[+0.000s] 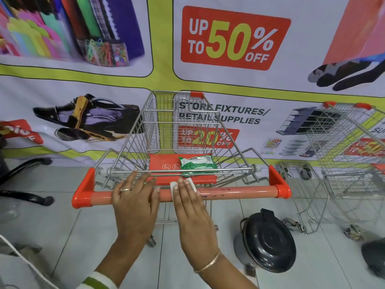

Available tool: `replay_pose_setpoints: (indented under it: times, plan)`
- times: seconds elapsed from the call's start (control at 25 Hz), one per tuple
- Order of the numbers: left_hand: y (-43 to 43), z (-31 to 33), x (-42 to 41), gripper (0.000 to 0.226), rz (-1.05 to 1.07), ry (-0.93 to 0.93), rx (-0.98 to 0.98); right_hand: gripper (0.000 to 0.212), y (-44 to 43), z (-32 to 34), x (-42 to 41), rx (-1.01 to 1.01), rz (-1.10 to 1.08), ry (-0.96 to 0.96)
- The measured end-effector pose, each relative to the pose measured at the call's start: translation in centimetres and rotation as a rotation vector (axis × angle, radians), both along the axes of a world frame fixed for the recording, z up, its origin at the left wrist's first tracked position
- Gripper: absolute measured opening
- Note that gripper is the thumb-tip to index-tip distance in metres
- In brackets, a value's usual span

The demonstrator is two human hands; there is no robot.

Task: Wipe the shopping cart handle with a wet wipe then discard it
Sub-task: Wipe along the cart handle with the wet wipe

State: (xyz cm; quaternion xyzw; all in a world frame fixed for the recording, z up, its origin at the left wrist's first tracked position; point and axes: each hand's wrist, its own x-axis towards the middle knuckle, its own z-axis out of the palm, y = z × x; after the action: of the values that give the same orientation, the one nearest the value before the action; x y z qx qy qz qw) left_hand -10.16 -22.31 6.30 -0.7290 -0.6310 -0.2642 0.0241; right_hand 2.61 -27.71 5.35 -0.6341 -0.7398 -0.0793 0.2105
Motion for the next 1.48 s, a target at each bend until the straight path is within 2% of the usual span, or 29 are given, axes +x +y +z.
replay_pose_setpoints:
  times: [0.12, 0.28, 0.36, 0.48, 0.56, 0.68, 0.76, 0.88, 0.96, 1.04, 1.16, 1.24, 1.28, 1.4, 1.48]
  plan:
    - [0.0, 0.1, 0.0, 0.047, -0.003, -0.007, -0.007, 0.066, -0.2, 0.6, 3.7, 0.006, 0.049, 0.052]
    - [-0.1, 0.1, 0.4, 0.047, -0.01, 0.005, -0.027, 0.048, -0.5, 1.9, 9.1, 0.036, -0.181, 0.189]
    - [-0.1, 0.0, 0.7, 0.046, -0.004, 0.009, -0.047, 0.041, 0.9, 2.4, 6.7, -0.002, -0.132, 0.17]
    - [-0.2, 0.2, 1.3, 0.044, -0.049, 0.02, -0.053, 0.023, 2.8, 2.9, 1.0, -0.007, 0.058, 0.15]
    - [-0.4, 0.3, 2.1, 0.047, -0.082, 0.026, -0.053, 0.019, 3.4, 2.9, 1.6, -0.019, 0.131, 0.169]
    - [-0.6, 0.5, 3.4, 0.066, -0.122, 0.031, -0.083, 0.021, 2.2, 3.1, 7.9, -0.086, 0.015, 0.188]
    - [-0.8, 0.5, 4.1, 0.071, -0.145, 0.066, -0.109, 0.032, 1.0, 3.8, 11.5, -0.15, -0.103, 0.183]
    - [-0.9, 0.4, 4.2, 0.071, -0.15, 0.092, -0.13, 0.05, 0.9, 3.2, 8.8, -0.132, -0.188, 0.115]
    - [-0.9, 0.4, 3.9, 0.07, -0.149, 0.09, -0.113, 0.043, 1.2, 2.4, 5.4, -0.044, -0.069, 0.087]
    - [-1.0, 0.5, 3.9, 0.069, -0.153, 0.088, -0.103, 0.043, 1.3, 2.1, 5.7, -0.01, -0.002, 0.112]
    - [-1.0, 0.6, 4.3, 0.069, -0.148, 0.093, -0.118, 0.049, -0.2, 1.9, 10.4, -0.023, -0.197, 0.152]
    - [-1.1, 0.7, 4.5, 0.068, -0.14, 0.097, -0.135, 0.061, -0.6, 1.8, 11.0, -0.055, -0.293, 0.154]
    - [-1.0, 0.6, 4.4, 0.068, -0.137, 0.096, -0.137, 0.062, -0.1, 1.8, 9.8, -0.051, -0.293, 0.147]
    - [-0.9, 0.4, 3.9, 0.066, -0.146, 0.081, -0.12, 0.044, 1.1, 1.9, 4.0, 0.017, -0.098, 0.105]
    - [-1.0, 0.4, 3.9, 0.066, -0.153, 0.085, -0.111, 0.05, 0.8, 1.6, 4.2, 0.039, -0.028, 0.09]
